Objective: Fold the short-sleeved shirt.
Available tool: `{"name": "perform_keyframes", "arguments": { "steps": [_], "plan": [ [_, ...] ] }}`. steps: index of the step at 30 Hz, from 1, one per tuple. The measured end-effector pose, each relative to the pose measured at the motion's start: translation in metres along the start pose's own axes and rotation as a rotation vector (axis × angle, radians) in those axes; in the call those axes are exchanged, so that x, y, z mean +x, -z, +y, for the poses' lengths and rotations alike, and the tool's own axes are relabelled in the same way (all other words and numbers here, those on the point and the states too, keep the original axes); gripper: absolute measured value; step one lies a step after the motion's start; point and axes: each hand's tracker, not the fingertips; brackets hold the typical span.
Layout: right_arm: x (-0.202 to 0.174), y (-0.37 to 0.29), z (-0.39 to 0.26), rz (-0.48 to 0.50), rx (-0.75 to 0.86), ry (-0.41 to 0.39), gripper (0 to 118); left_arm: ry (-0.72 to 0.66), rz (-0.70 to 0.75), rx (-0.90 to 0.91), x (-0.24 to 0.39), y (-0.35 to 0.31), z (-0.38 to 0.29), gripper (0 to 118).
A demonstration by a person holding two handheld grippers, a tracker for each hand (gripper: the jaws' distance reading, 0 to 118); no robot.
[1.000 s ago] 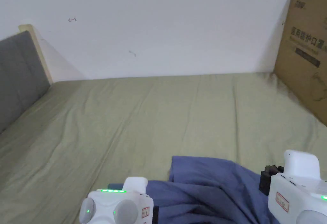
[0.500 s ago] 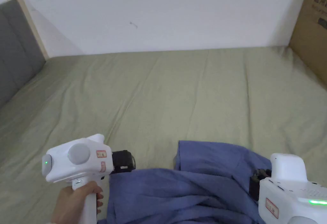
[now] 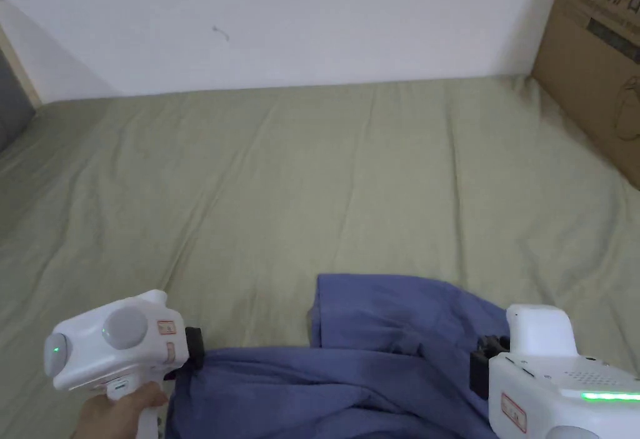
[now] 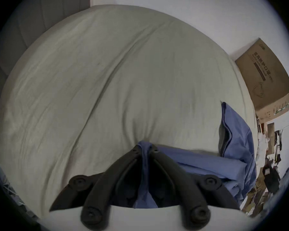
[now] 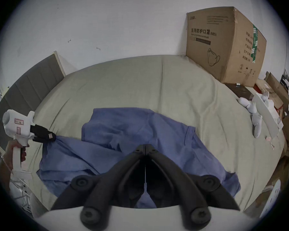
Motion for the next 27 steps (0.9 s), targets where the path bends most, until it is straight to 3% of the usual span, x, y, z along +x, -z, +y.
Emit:
{"name": "perform_keyframes", "arguments": {
  "steps": [3, 4, 5, 6, 7, 12, 15, 17, 18, 19, 20, 21, 23, 24, 27],
  "plan": [
    [0.012, 0.011, 0.023, 0.072, 0.022, 0.029, 4, 0.031, -0.003, 0.021, 0.003, -0.009, 0.002, 4],
    [0.015, 0.02, 0.034, 0.07, 0.027, 0.021, 15, 0.055, 0.001, 0.03, 0.005, -0.013, 0.002, 4],
    [0.016, 0.031, 0.045, 0.074, 0.028, -0.005, 39, 0.083, 0.005, 0.045, 0.008, -0.017, 0.002, 4],
    [0.016, 0.043, 0.056, 0.081, 0.0, -0.052, 76, 0.094, 0.004, 0.055, 0.009, -0.02, 0.002, 4],
    [0.018, 0.058, 0.067, 0.102, -0.028, -0.093, 83, 0.1, 0.001, 0.063, 0.011, -0.025, 0.002, 4],
    [0.017, 0.141, 0.098, 0.12, -0.172, -0.213, 83, 0.141, 0.0, 0.094, 0.017, -0.037, 0.006, 4],
    [0.015, 0.187, 0.087, 0.092, -0.295, -0.347, 82, 0.159, 0.001, 0.104, 0.016, -0.037, 0.008, 4],
    [0.022, 0.215, 0.079, 0.093, -0.37, -0.301, 80, 0.175, 0.006, 0.118, 0.017, -0.037, 0.007, 4],
    [0.027, 0.216, 0.081, 0.148, -0.361, -0.219, 75, 0.185, 0.013, 0.117, 0.017, -0.036, 0.007, 4],
    [0.032, 0.212, 0.088, 0.145, -0.342, -0.168, 60, 0.192, 0.021, 0.11, 0.018, -0.036, 0.007, 4],
    [0.035, 0.208, 0.091, 0.15, -0.337, -0.155, 33, 0.208, 0.025, 0.103, 0.019, -0.035, 0.006, 4],
    [0.036, 0.203, 0.094, 0.136, -0.311, -0.199, 4, 0.221, 0.031, 0.102, 0.019, -0.035, 0.005, 4],
    [0.039, 0.201, 0.095, 0.072, -0.284, -0.251, 4, 0.239, 0.046, 0.111, 0.02, -0.035, 0.003, 4],
    [0.042, 0.198, 0.095, 0.136, -0.322, -0.218, 4, 0.238, 0.051, 0.119, 0.021, -0.036, 0.003, 4],
    [0.048, 0.184, 0.1, 0.146, -0.306, -0.126, 4, 0.217, 0.042, 0.13, 0.02, -0.042, 0.002, 4]
  ]
}}
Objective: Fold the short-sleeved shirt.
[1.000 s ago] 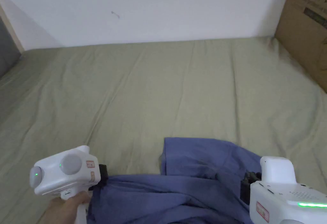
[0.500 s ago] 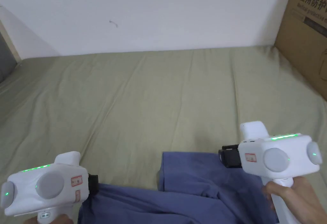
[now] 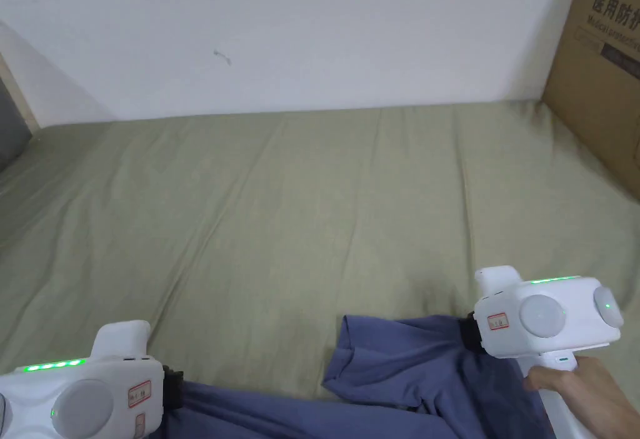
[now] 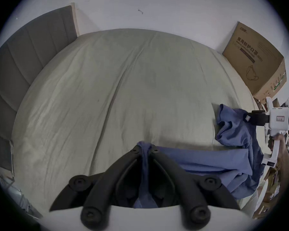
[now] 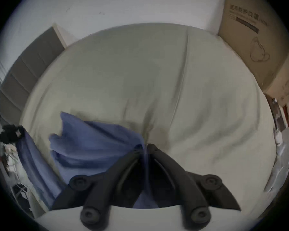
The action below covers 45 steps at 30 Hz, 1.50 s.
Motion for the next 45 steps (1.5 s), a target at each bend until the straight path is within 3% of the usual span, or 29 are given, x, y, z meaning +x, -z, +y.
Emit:
{"name": "perform_keyframes", "arguments": {
  "steps": [4, 8, 11, 12, 14, 16, 22, 24, 31, 34, 35, 38, 45],
  "plan": [
    [0.006, -0.055, 0.006, 0.087, 0.076, 0.1, 4, 0.028, 0.016, 0.024, 0.001, -0.018, 0.007, 4],
    [0.013, -0.122, 0.022, -0.058, 0.219, 0.038, 4, 0.042, 0.041, 0.111, -0.001, -0.057, 0.024, 4],
    [0.021, -0.179, 0.029, -0.106, 0.305, 0.057, 4, 0.048, 0.069, 0.19, -0.006, -0.093, 0.045, 4],
    [0.023, -0.196, 0.032, -0.045, 0.293, 0.087, 4, 0.052, 0.081, 0.215, -0.006, -0.104, 0.051, 4],
    [0.033, -0.233, 0.048, -0.037, 0.35, 0.131, 4, 0.068, 0.063, 0.267, -0.007, -0.132, 0.072, 4],
    [0.037, -0.266, 0.062, -0.103, 0.417, 0.139, 4, 0.069, 0.053, 0.346, -0.006, -0.159, 0.096, 4],
    [0.037, -0.347, 0.122, -0.099, 0.561, 0.148, 4, 0.133, 0.088, 0.493, 0.008, -0.228, 0.173, 4],
    [0.032, -0.365, 0.146, -0.094, 0.579, 0.145, 4, 0.102, 0.062, 0.547, 0.008, -0.243, 0.198, 4],
    [0.012, -0.402, 0.228, -0.088, 0.704, 0.158, 4, 0.147, 0.192, 0.644, 0.014, -0.279, 0.282, 4],
    [0.0, -0.416, 0.253, -0.159, 0.773, 0.07, 4, 0.124, 0.173, 0.718, 0.018, -0.298, 0.311, 4],
    [-0.002, -0.421, 0.259, -0.193, 0.798, 0.078, 4, 0.15, 0.204, 0.717, 0.021, -0.302, 0.322, 4],
    [0.002, -0.433, 0.279, -0.13, 0.827, 0.145, 4, 0.133, 0.227, 0.769, 0.025, -0.314, 0.347, 4],
    [-0.005, -0.436, 0.301, -0.155, 0.873, 0.151, 4, 0.142, 0.293, 0.862, 0.031, -0.318, 0.374, 4]
  ]
}}
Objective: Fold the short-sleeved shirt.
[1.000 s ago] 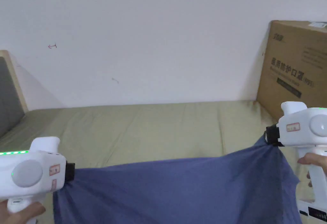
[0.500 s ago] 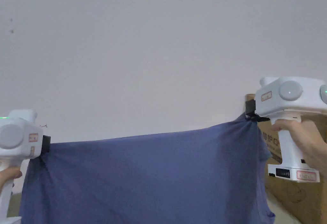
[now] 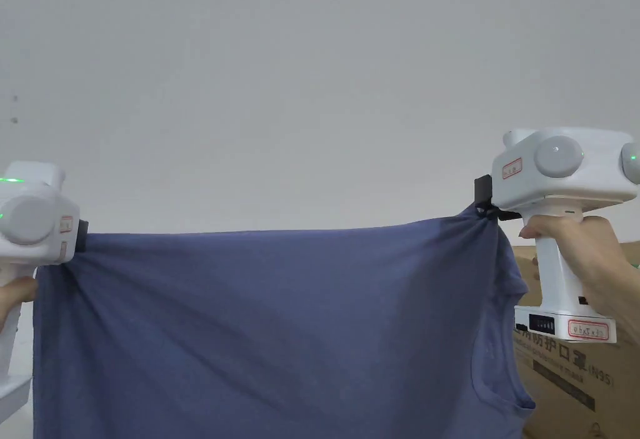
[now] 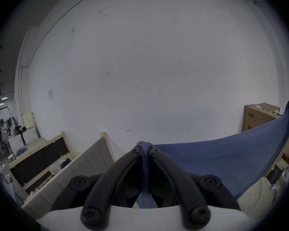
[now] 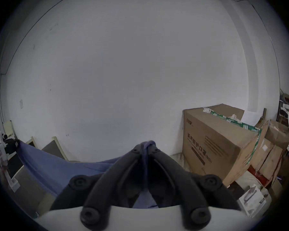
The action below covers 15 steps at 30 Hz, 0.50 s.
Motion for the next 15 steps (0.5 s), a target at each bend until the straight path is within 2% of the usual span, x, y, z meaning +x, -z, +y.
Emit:
{"name": "perform_keyframes", "arguments": {
  "steps": [6, 11, 15],
  "plan": [
    [-0.002, 0.035, -0.054, 0.002, -0.092, -0.04, 4, -0.049, 0.012, -0.075, 0.007, 0.035, -0.062, 4],
    [0.007, 0.099, -0.15, -0.018, -0.279, -0.033, 4, 0.016, 0.014, -0.179, 0.034, 0.079, -0.175, 4],
    [0.016, 0.148, -0.245, -0.039, -0.461, -0.073, 4, 0.021, -0.004, -0.388, 0.059, 0.115, -0.274, 4]
  ]
}}
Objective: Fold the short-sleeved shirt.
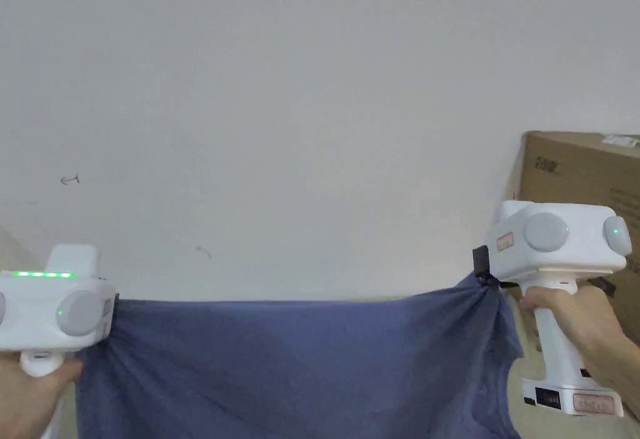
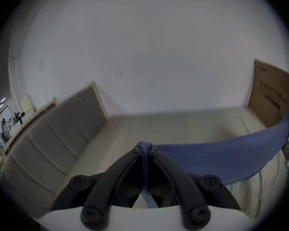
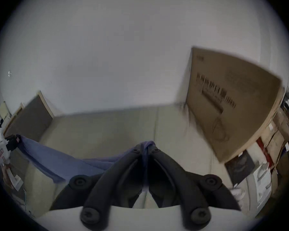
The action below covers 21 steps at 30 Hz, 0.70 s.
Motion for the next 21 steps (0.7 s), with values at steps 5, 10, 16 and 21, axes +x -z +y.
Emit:
{"name": "perform_keyframes", "arguments": {
  "steps": [5, 10, 16, 21],
  "plan": [
    [0.01, 0.085, -0.099, -0.02, -0.224, 0.011, 4, 0.018, -0.011, -0.243, 0.026, 0.076, -0.106, 4],
    [0.023, 0.114, -0.176, -0.018, -0.392, 0.067, 4, 0.002, -0.025, -0.402, 0.03, 0.096, -0.175, 4],
    [0.043, 0.096, -0.203, -0.008, -0.398, 0.107, 4, -0.013, -0.042, -0.407, 0.021, 0.064, -0.192, 4],
    [0.049, 0.03, -0.23, 0.008, -0.36, 0.083, 4, 0.011, -0.084, -0.396, 0.007, 0.008, -0.203, 4]
  ]
}}
